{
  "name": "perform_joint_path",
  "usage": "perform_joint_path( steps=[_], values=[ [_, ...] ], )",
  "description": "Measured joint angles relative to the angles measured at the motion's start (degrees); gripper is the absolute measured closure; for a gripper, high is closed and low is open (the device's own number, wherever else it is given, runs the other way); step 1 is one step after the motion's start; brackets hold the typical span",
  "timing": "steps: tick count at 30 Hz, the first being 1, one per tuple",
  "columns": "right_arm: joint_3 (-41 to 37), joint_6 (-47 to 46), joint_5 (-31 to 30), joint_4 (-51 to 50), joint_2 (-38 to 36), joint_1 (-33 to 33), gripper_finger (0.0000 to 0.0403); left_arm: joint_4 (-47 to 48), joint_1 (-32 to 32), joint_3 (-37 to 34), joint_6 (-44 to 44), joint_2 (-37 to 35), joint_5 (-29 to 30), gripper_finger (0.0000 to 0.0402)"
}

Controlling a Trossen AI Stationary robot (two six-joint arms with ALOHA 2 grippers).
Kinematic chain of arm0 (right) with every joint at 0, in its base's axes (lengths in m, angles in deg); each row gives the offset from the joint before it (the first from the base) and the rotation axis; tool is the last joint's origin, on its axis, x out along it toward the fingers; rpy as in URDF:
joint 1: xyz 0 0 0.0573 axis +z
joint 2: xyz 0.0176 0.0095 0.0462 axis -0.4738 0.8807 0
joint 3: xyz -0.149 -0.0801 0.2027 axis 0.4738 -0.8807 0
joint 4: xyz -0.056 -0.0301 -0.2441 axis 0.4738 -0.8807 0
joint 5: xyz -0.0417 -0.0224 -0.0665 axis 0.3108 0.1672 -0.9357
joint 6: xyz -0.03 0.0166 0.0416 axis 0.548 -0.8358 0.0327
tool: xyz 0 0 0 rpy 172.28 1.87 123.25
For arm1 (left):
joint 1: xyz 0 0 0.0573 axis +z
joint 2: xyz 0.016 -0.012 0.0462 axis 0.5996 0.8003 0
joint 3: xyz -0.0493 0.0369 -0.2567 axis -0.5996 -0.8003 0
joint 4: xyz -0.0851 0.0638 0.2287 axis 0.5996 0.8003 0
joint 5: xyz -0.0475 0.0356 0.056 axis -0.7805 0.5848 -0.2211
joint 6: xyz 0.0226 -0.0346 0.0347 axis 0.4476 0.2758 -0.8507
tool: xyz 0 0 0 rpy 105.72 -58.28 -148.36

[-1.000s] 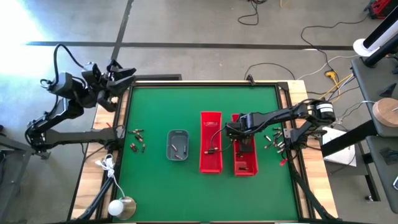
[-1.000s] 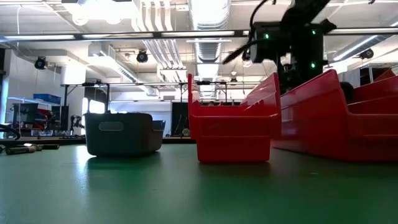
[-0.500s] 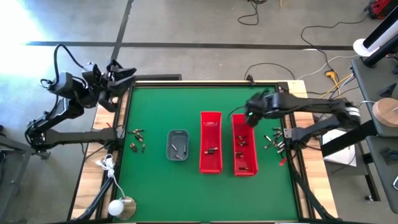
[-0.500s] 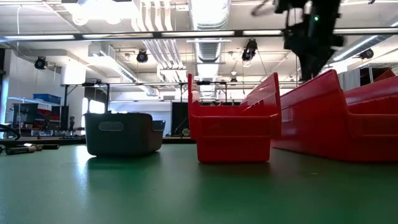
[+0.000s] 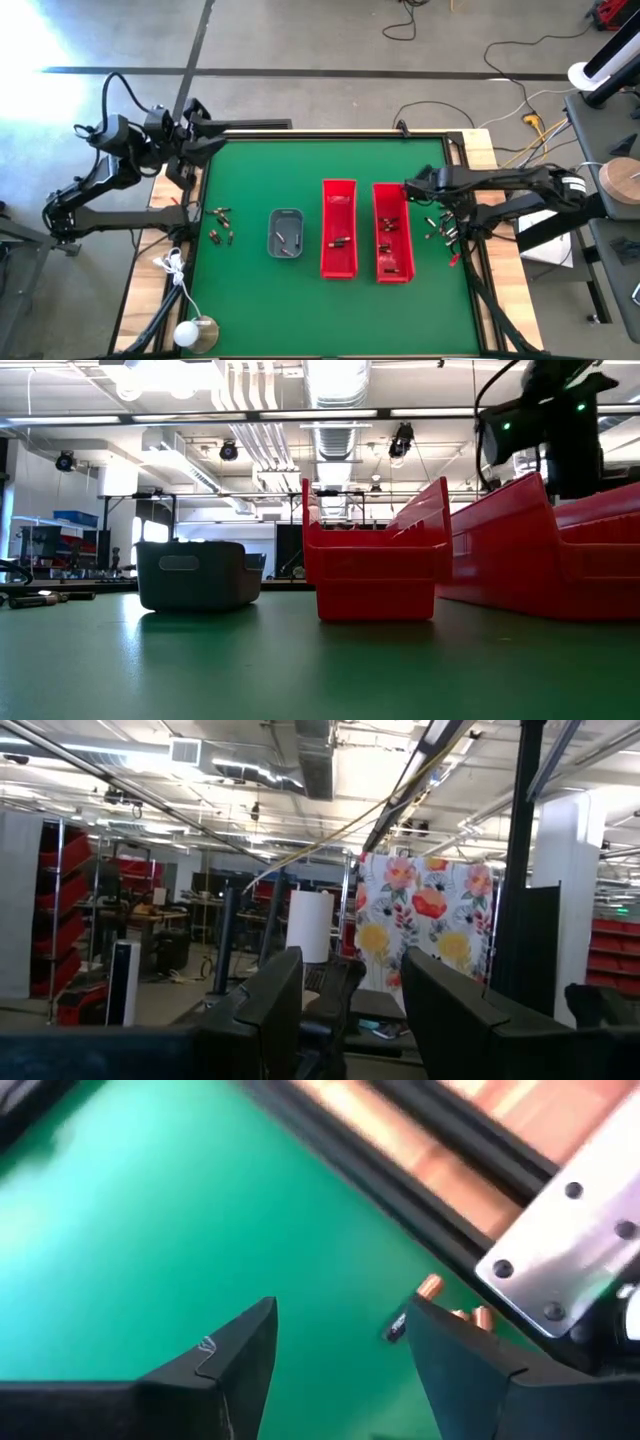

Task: Sort batteries
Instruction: Put the small black battery into the right red bin

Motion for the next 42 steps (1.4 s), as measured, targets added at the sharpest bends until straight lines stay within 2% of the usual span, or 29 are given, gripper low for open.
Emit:
perform_joint_path(
  steps=[2,12,23,36,42],
  values=[
    [0.74,-3.89,-0.24,0.24,1.76,-1.51,0.0186,0.09,-0.02,0.00,0.01,-0.11,-0.03,0.0251],
    [1.03,-4.88,5.22,9.21,8.07,-6.14,0.0198,6.11,-0.02,-0.02,-2.69,-2.91,-1.22,0.0251],
    [0.99,-7.07,10.16,9.43,15.88,-9.06,0.0205,13.93,0.02,-0.02,-6.89,-6.74,-0.94,0.0251],
    [-3.08,-8.11,12.79,6.63,13.88,-9.95,0.0182,21.18,0.09,-0.02,-11.85,-15.30,12.83,0.0251],
    [-4.17,-8.67,12.53,12.87,13.13,-10.34,0.0183,21.52,0.09,-0.02,-13.31,-15.52,18.09,0.0251]
  ],
)
